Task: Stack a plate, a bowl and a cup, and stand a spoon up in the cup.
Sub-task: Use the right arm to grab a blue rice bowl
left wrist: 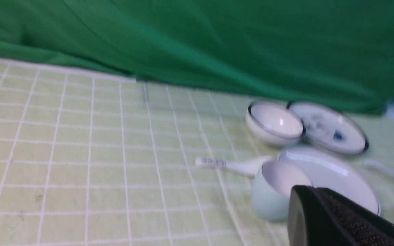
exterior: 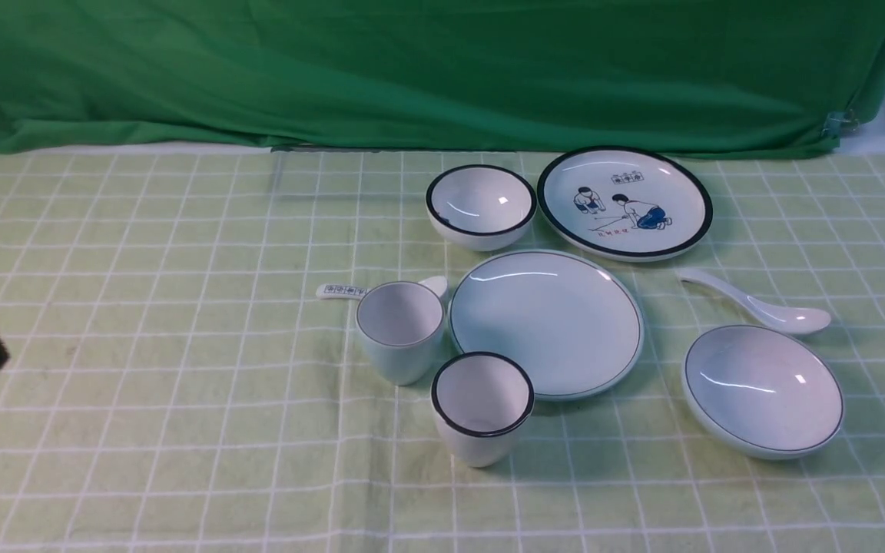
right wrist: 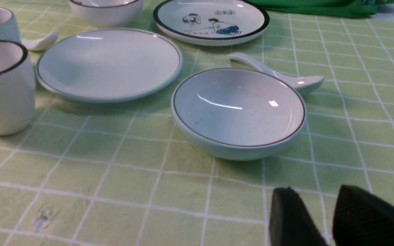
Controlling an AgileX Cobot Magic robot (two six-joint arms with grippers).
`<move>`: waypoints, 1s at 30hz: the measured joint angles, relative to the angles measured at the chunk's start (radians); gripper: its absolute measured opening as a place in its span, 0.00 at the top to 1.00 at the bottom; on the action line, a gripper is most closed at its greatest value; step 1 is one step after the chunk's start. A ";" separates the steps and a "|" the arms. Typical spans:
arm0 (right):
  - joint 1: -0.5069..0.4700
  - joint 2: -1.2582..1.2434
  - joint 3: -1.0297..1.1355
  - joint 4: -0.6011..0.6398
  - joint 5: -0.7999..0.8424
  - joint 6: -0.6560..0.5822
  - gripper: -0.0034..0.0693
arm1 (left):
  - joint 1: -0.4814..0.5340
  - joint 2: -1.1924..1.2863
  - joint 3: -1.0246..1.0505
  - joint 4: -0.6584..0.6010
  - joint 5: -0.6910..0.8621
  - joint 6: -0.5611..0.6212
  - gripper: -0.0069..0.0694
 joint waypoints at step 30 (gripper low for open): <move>0.144 0.807 -0.647 0.134 0.397 -0.108 0.79 | -0.342 0.373 -0.172 -0.001 0.102 0.238 0.91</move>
